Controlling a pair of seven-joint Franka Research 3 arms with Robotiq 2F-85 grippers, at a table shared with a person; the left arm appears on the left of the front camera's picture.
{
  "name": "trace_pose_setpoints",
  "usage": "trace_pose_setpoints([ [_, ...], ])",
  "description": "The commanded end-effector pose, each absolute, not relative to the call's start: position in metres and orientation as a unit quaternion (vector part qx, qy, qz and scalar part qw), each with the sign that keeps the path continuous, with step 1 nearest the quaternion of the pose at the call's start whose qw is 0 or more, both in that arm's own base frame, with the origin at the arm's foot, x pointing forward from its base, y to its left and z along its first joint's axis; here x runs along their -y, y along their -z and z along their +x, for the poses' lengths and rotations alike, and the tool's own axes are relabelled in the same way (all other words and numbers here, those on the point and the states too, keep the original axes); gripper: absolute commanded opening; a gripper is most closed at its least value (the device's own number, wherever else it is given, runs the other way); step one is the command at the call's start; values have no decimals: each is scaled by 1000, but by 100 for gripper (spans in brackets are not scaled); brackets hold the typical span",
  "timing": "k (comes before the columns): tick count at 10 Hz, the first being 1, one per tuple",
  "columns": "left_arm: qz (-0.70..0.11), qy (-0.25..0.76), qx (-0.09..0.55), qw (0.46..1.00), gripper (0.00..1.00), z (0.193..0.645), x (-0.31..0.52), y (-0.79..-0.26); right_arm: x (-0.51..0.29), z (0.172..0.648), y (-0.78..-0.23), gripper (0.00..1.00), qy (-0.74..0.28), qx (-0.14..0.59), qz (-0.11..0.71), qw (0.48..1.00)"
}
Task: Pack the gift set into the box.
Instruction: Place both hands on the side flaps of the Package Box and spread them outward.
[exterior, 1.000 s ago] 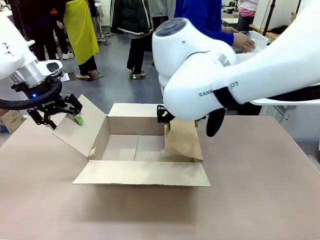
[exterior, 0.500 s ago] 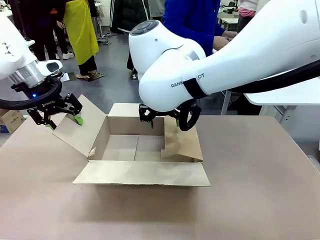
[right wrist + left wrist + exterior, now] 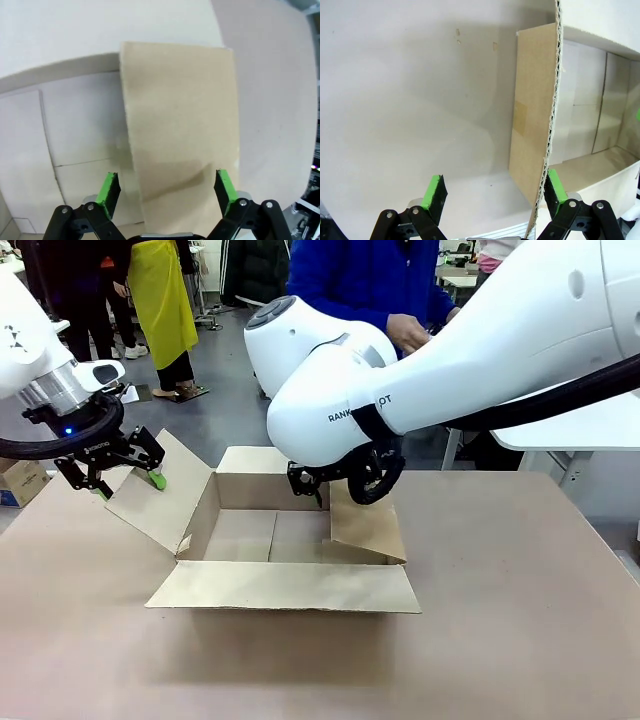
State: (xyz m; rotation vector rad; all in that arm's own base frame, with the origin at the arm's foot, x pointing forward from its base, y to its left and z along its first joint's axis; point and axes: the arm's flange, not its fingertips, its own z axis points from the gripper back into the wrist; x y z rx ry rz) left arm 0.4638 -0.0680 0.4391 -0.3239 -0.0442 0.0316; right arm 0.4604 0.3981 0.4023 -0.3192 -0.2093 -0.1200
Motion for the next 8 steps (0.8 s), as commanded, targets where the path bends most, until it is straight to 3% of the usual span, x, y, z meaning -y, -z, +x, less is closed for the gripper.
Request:
trace_pose_setpoints([
  [1, -154, -20, 25, 988, 100, 462, 67, -441, -408, 462, -404, 100, 72, 122, -191, 971],
  [6, -154, -20, 25, 988, 100, 462, 67, -441, -369, 455, -436, 100, 96, 130, -234, 959],
  [8, -154, -20, 25, 988, 100, 462, 67, -441, -345, 443, -458, 100, 106, 146, -205, 962],
])
